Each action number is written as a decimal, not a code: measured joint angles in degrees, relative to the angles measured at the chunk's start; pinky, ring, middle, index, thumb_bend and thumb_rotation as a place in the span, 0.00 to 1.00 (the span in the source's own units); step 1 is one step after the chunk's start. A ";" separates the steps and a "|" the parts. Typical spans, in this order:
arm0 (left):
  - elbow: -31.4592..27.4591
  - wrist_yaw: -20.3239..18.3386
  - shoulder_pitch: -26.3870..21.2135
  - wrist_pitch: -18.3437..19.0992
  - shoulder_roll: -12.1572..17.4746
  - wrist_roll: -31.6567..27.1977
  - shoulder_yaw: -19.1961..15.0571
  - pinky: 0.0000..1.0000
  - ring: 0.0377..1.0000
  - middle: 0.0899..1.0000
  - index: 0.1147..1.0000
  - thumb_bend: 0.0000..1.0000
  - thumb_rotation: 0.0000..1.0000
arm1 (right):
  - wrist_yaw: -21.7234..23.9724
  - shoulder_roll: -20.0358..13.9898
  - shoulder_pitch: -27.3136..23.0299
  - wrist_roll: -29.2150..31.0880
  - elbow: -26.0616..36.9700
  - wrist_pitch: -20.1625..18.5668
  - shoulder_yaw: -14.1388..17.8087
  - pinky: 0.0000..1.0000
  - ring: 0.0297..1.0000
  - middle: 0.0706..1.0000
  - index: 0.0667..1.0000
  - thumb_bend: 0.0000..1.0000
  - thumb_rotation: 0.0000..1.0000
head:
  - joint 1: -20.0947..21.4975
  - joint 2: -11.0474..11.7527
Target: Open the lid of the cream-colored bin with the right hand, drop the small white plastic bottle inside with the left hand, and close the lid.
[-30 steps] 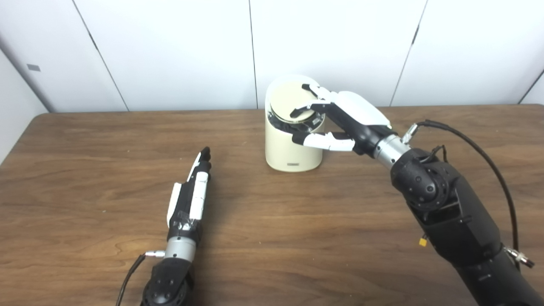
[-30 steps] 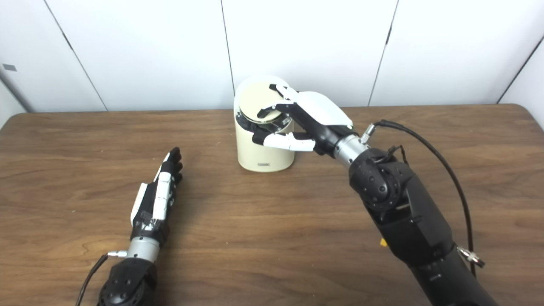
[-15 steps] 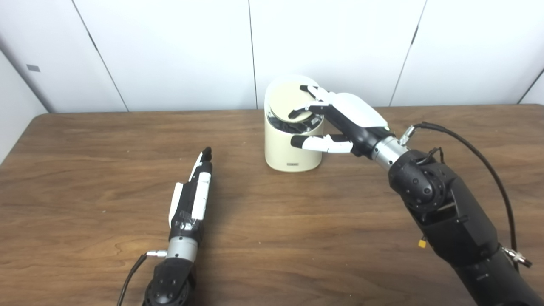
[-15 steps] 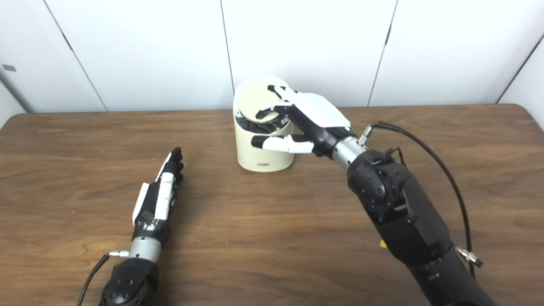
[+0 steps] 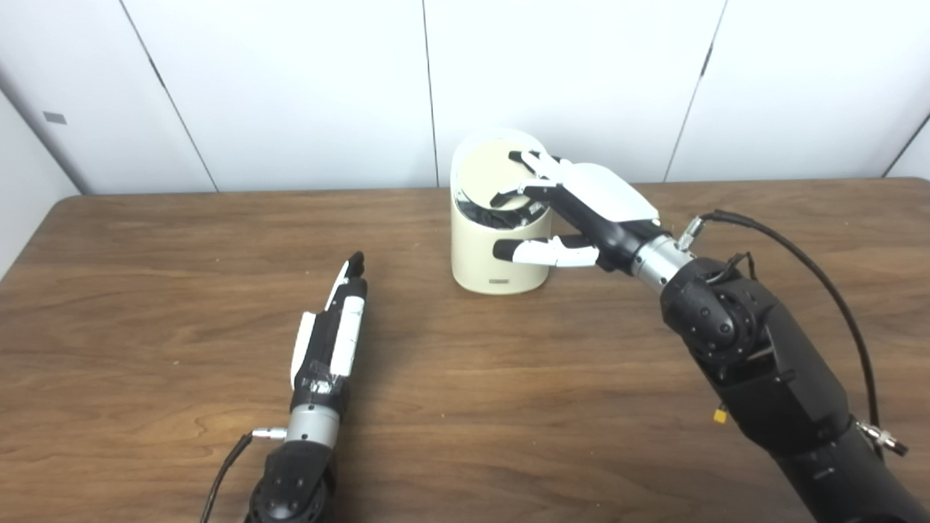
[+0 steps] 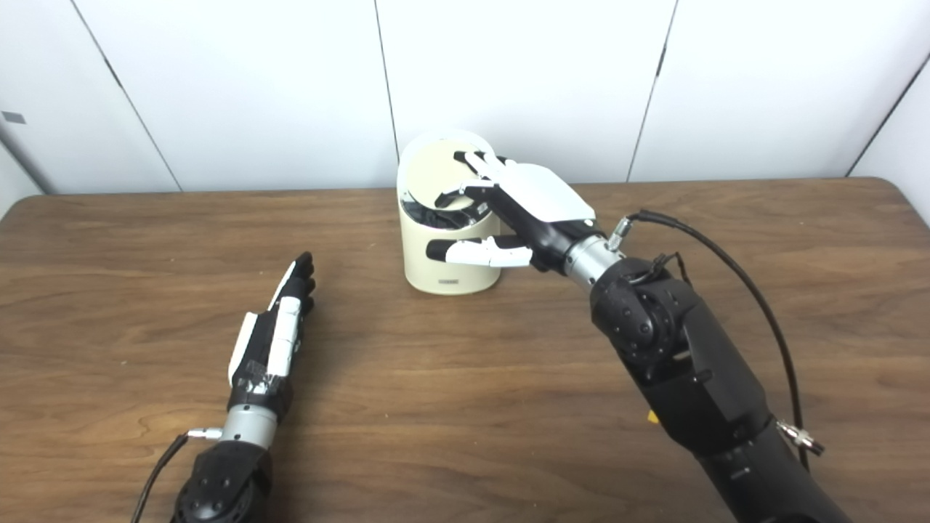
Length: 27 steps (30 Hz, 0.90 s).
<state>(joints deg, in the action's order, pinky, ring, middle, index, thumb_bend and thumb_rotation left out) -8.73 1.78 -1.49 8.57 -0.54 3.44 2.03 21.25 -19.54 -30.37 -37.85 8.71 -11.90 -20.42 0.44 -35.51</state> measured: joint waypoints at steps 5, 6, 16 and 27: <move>-0.48 0.00 0.00 0.72 -0.02 0.04 -0.03 1.00 1.00 1.00 1.00 0.74 1.00 | 0.67 -0.06 -0.28 -0.08 -0.01 -0.17 0.00 1.00 1.00 1.00 0.73 0.66 1.00 | 0.00 -0.09; -0.49 -0.01 0.00 0.73 -0.02 0.08 -0.01 1.00 1.00 1.00 1.00 0.74 1.00 | 0.68 -0.06 -0.28 -0.08 -0.10 -0.16 0.00 1.00 1.00 1.00 0.73 0.67 1.00 | 0.00 -0.17; -0.49 -0.11 0.00 0.73 -0.01 0.08 -0.01 1.00 1.00 1.00 1.00 0.75 1.00 | 0.83 -0.05 -0.53 0.05 -0.41 -0.13 0.04 1.00 1.00 1.00 0.73 0.67 1.00 | 0.00 -0.18; -0.47 -0.07 0.00 0.71 -0.03 0.23 0.05 1.00 1.00 1.00 1.00 0.75 0.99 | 0.83 -0.06 -0.65 0.42 -0.79 0.25 0.14 1.00 1.00 1.00 0.73 0.68 1.00 | -0.09 0.00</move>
<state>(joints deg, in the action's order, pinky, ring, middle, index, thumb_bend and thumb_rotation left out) -9.20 1.71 -1.49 9.29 -0.57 3.67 2.08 22.08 -19.60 -31.02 -37.43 7.92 -11.64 -20.28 0.35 -35.51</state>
